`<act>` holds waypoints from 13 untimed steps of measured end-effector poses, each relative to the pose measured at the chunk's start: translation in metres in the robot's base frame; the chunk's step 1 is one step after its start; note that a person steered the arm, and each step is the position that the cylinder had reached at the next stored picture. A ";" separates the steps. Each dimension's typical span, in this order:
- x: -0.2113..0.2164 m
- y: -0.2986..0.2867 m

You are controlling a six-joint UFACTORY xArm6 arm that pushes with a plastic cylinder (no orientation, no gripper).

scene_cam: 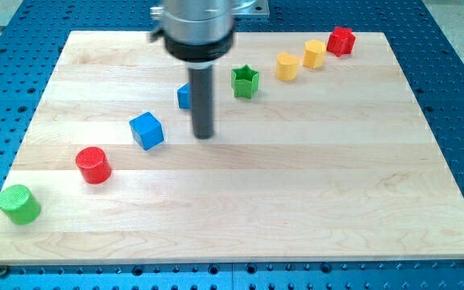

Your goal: Separate the blue blocks from the diagonal line of blocks

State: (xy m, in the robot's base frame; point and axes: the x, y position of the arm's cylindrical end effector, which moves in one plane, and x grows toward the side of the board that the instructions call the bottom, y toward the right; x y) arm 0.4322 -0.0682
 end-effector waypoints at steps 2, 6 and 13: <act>0.019 -0.046; 0.036 -0.139; -0.071 -0.066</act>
State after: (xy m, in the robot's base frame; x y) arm 0.3609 -0.1344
